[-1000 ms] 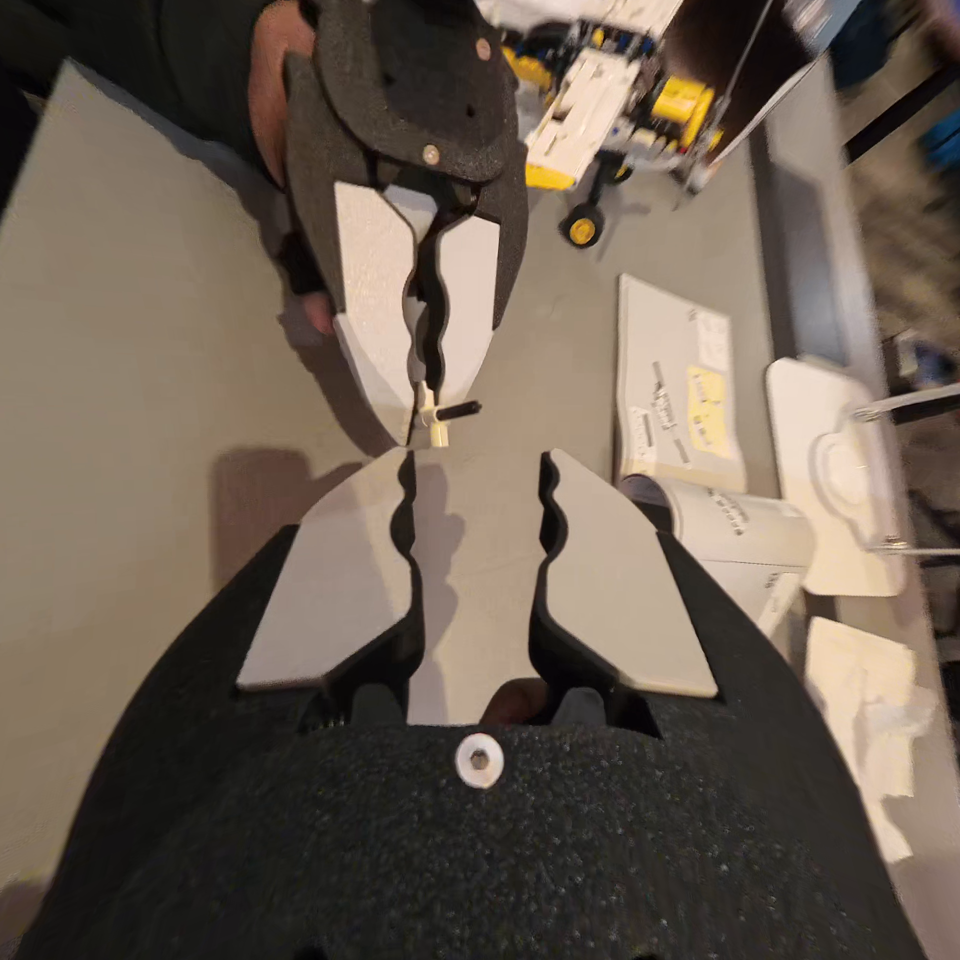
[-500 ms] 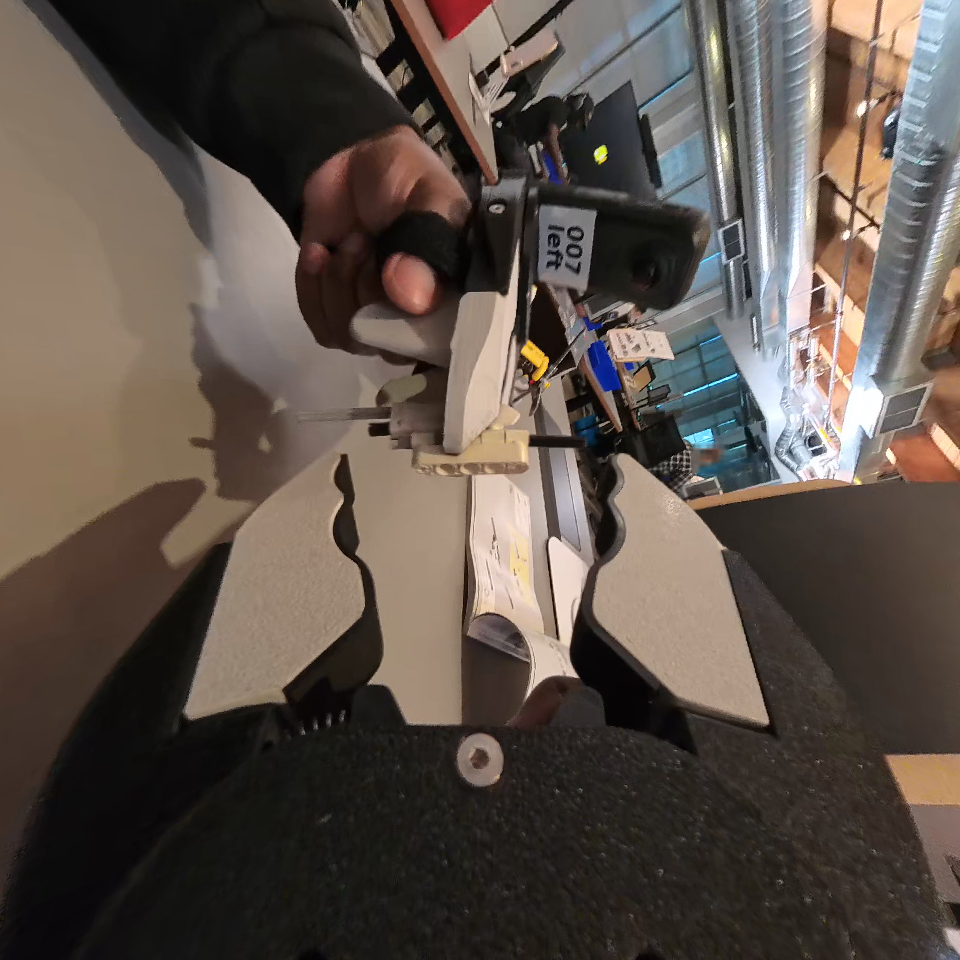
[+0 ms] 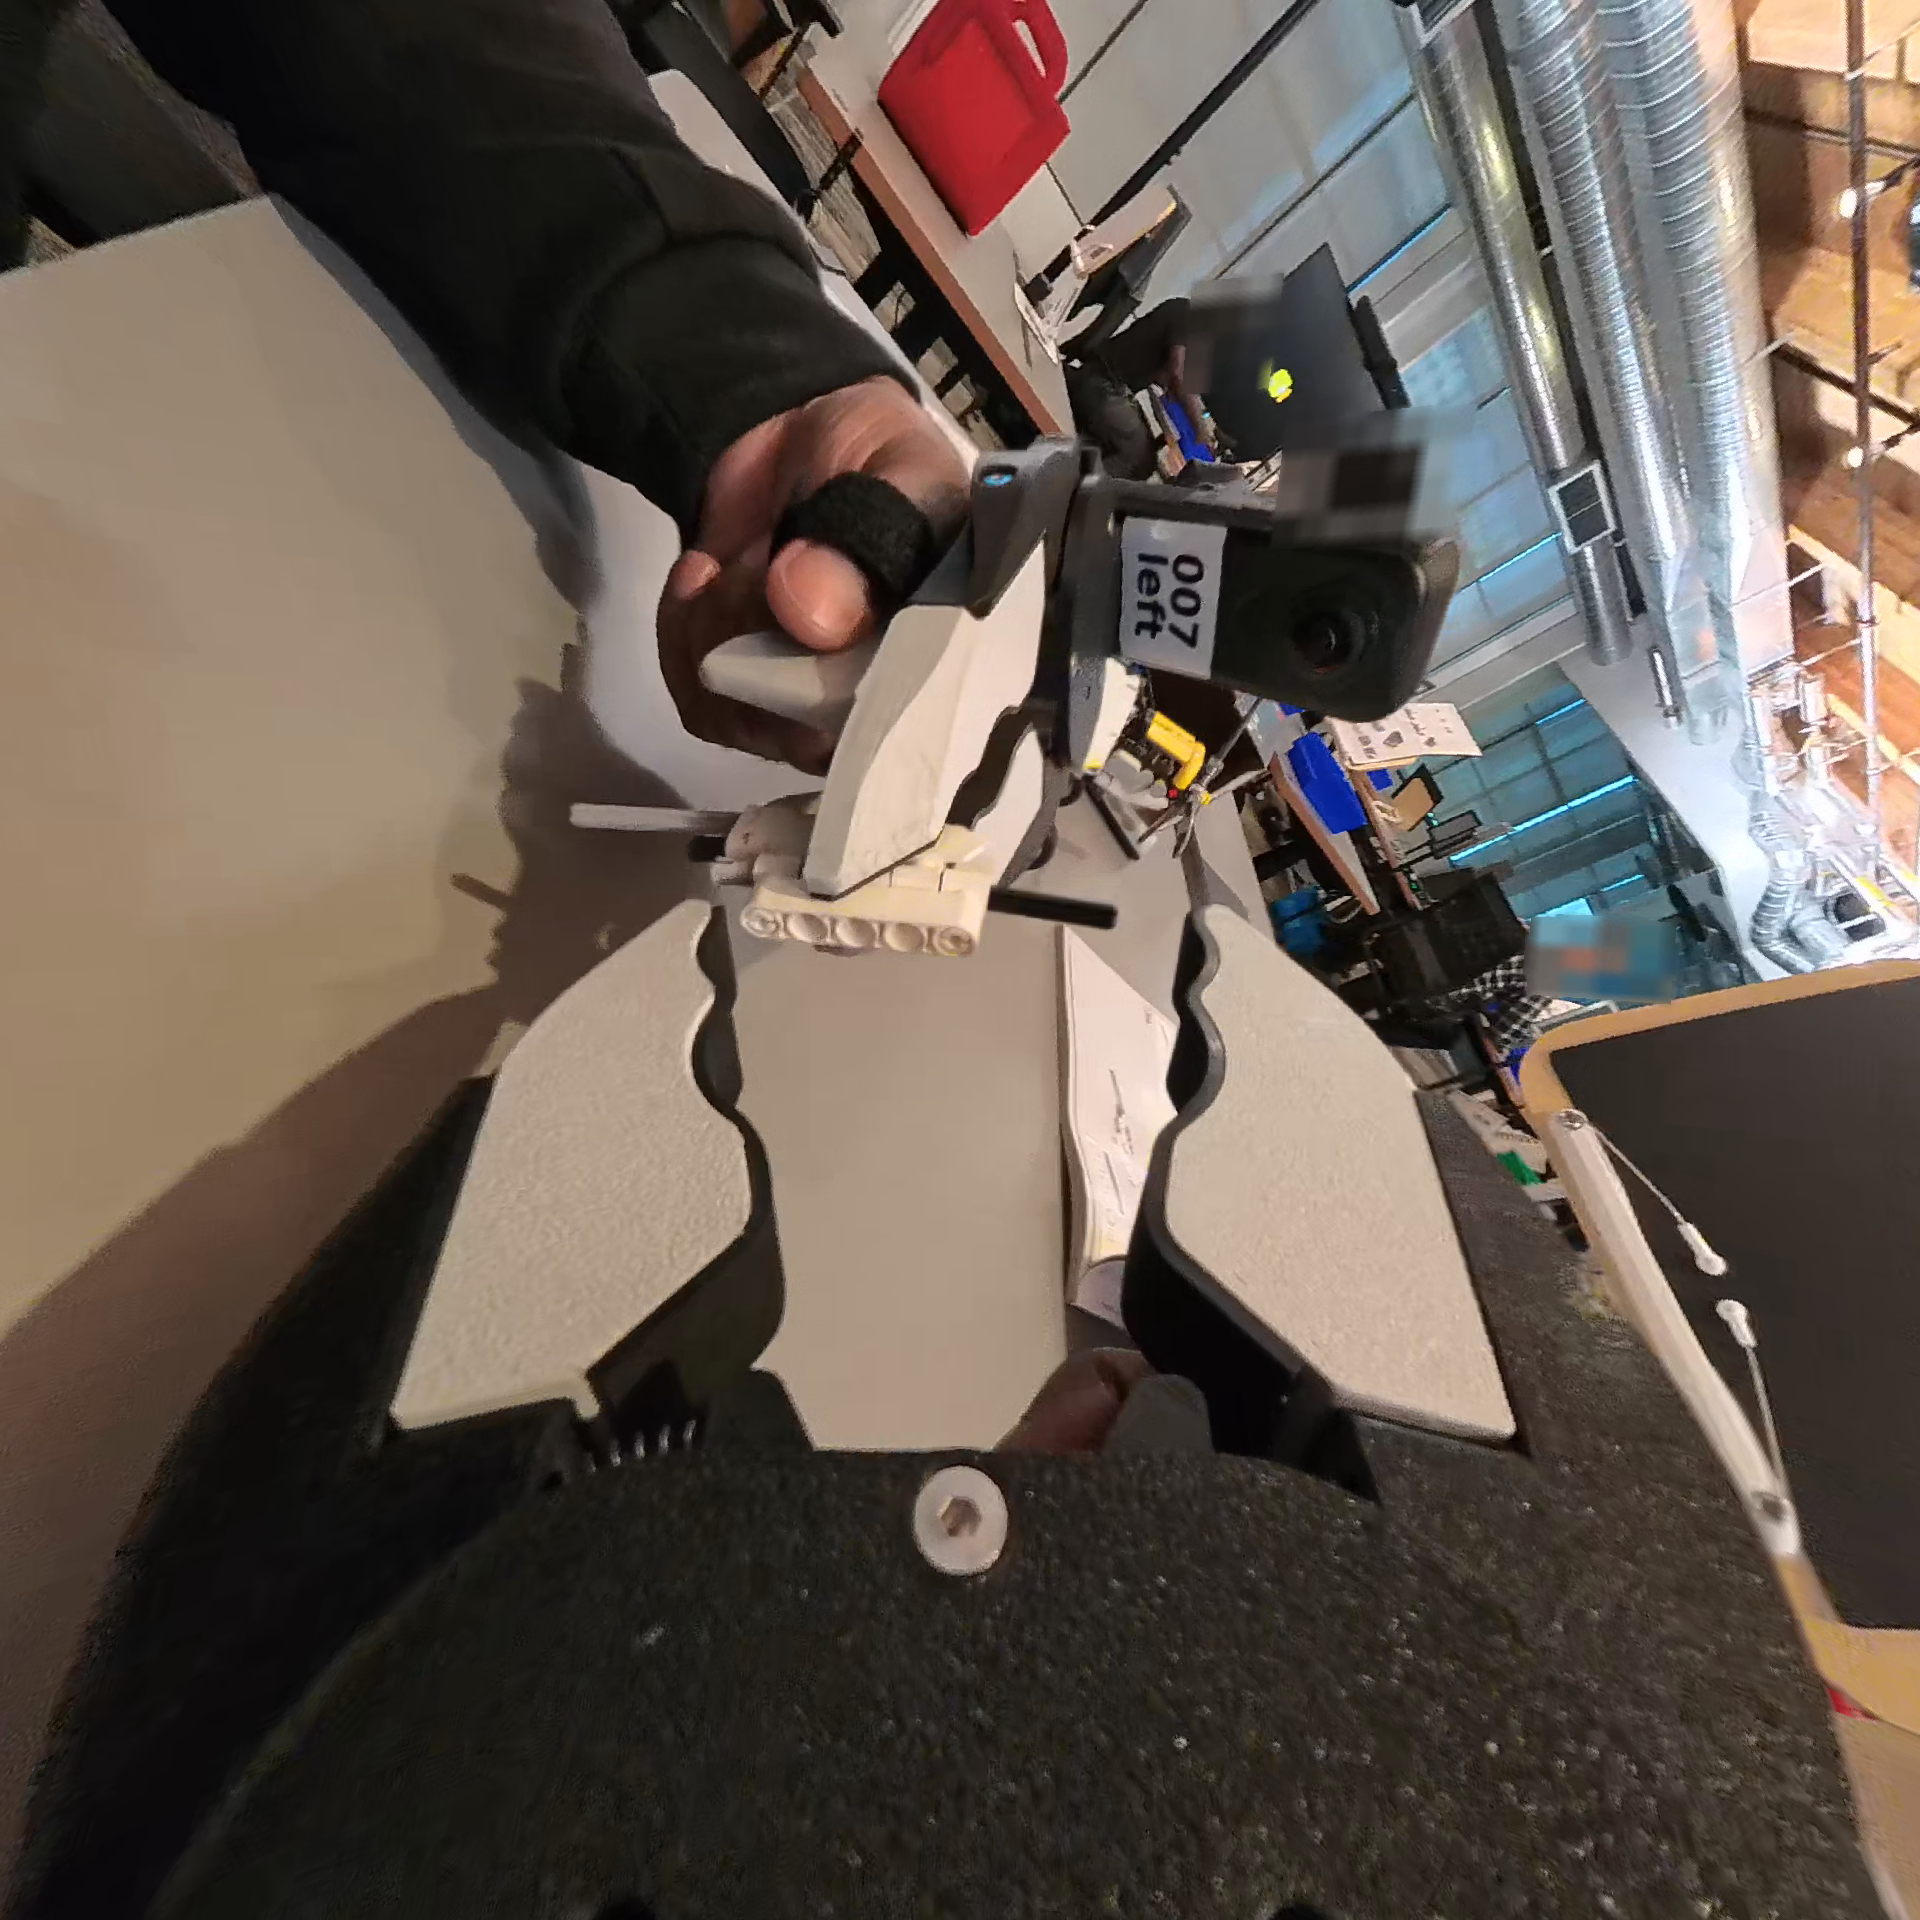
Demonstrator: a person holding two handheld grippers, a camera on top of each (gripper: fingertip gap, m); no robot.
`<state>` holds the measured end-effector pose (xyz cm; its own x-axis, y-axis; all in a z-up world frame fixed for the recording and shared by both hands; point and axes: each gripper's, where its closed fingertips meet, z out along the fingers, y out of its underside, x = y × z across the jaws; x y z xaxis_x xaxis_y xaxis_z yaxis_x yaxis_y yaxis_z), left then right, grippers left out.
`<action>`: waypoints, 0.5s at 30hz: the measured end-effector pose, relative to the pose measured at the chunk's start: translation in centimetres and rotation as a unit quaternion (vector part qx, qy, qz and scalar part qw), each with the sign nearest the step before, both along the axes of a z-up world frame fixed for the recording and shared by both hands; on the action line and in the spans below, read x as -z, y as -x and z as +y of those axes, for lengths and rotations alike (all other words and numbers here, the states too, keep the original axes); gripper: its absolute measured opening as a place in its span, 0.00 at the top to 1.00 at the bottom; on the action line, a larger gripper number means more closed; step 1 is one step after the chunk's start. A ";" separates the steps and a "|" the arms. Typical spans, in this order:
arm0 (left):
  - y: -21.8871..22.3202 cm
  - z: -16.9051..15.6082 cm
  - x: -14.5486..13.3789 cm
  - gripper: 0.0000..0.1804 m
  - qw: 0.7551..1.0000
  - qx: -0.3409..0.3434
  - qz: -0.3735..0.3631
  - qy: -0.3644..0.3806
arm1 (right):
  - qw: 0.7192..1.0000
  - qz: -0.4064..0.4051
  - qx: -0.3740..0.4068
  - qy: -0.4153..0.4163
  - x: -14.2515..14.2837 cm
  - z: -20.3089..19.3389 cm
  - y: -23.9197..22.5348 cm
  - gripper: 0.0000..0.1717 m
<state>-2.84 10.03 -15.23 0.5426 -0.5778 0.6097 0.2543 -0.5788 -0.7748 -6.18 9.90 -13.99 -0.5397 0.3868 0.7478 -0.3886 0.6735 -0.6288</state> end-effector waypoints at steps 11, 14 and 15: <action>0.1 0.2 0.7 0.96 1.000 -0.007 -0.008 0.021 | 1.000 -0.009 -0.001 -0.005 0.9 -0.3 -0.2 0.60; 0.2 0.4 0.8 0.96 1.000 -0.012 -0.012 0.024 | 1.000 -0.004 0.002 -0.013 1.1 -0.3 -0.1 0.62; 0.3 0.4 0.9 0.96 0.999 -0.013 -0.012 0.027 | 1.000 -0.001 0.004 -0.016 1.1 -0.3 -0.1 0.62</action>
